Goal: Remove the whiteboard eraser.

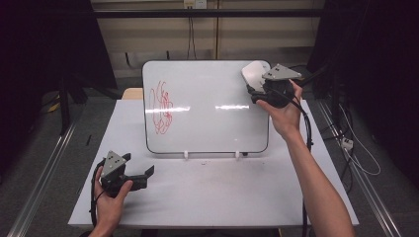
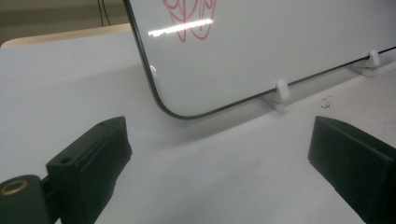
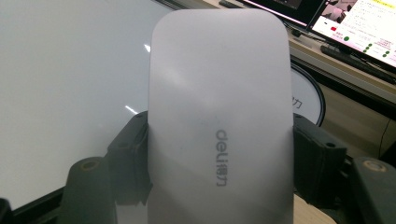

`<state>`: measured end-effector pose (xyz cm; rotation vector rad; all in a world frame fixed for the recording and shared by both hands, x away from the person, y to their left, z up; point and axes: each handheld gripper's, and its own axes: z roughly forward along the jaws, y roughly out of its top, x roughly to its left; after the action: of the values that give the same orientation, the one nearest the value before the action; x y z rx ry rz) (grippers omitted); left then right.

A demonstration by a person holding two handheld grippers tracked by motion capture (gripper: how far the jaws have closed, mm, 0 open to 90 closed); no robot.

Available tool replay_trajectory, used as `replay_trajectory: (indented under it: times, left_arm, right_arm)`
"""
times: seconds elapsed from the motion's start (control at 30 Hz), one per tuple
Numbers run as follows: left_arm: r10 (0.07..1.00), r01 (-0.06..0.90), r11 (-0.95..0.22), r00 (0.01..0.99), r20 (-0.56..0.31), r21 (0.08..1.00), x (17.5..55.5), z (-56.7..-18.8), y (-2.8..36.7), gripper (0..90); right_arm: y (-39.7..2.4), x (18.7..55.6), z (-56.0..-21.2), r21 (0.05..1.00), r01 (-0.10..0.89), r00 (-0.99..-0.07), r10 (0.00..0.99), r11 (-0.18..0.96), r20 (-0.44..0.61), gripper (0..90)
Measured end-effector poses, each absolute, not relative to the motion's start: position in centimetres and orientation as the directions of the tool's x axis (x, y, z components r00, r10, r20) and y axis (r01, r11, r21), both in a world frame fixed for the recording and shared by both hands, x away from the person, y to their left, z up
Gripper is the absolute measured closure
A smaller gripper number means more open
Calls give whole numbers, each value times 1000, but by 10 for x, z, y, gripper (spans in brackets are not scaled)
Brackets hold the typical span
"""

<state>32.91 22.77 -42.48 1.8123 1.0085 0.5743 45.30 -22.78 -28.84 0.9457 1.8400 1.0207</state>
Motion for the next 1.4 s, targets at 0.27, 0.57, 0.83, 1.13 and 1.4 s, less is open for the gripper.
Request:
replay_trajectory:
  times: [0.27, 0.57, 0.83, 1.13, 1.4]
  left_arm:
    - [837, 391, -205, 545, -46, 897, 329, -425, 228, 52]
    - [837, 393, -206, 545, -47, 896, 330, -426, 228, 52]
    - [837, 391, -211, 546, -41, 896, 329, -425, 229, 52]
    - [837, 386, -209, 545, -40, 899, 329, -424, 227, 52]
    - [836, 386, -216, 547, -34, 897, 329, -424, 226, 52]
  right_arm:
    - [-224, 442, -295, 895, 206, -412, 865, 395, -287, 317]
    - [-222, 434, -303, 901, 197, -428, 860, 388, -277, 318]
    - [-214, 426, -305, 904, 181, -448, 850, 388, -275, 317]
    - [-204, 415, -309, 905, 158, -476, 834, 394, -280, 318]
    - [-195, 409, -316, 907, 148, -495, 824, 393, -276, 318]
